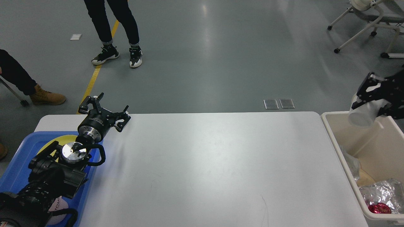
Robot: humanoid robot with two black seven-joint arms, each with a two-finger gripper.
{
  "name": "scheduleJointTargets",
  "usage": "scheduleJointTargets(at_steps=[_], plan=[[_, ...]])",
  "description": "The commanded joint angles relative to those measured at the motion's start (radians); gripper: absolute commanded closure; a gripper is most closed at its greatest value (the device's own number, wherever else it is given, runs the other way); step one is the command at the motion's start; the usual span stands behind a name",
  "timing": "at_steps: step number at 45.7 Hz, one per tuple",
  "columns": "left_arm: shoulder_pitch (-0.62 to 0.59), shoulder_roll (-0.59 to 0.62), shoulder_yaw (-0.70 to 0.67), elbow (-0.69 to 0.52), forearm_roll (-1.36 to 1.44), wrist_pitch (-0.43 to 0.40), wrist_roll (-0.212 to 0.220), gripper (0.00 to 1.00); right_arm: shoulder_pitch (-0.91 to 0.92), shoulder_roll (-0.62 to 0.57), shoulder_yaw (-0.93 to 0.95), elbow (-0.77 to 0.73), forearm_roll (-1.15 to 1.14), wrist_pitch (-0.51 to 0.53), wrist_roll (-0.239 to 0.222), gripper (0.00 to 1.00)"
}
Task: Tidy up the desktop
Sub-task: 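Lift the white paper cup and carry it over the white bin, then lower the paper cup into the white bin and release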
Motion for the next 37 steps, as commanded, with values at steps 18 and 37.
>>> scheduleJointTargets(at_steps=[18,37], plan=[[0.000,0.000,0.000,0.000,0.000,0.000,0.000,0.04,0.240,0.045,-0.035,-0.019,-0.136,0.000,-0.001,0.99],[0.000,0.000,0.000,0.000,0.000,0.000,0.000,0.04,0.141,0.048,-0.188,-0.191,-0.145,0.000,0.000,1.00]])
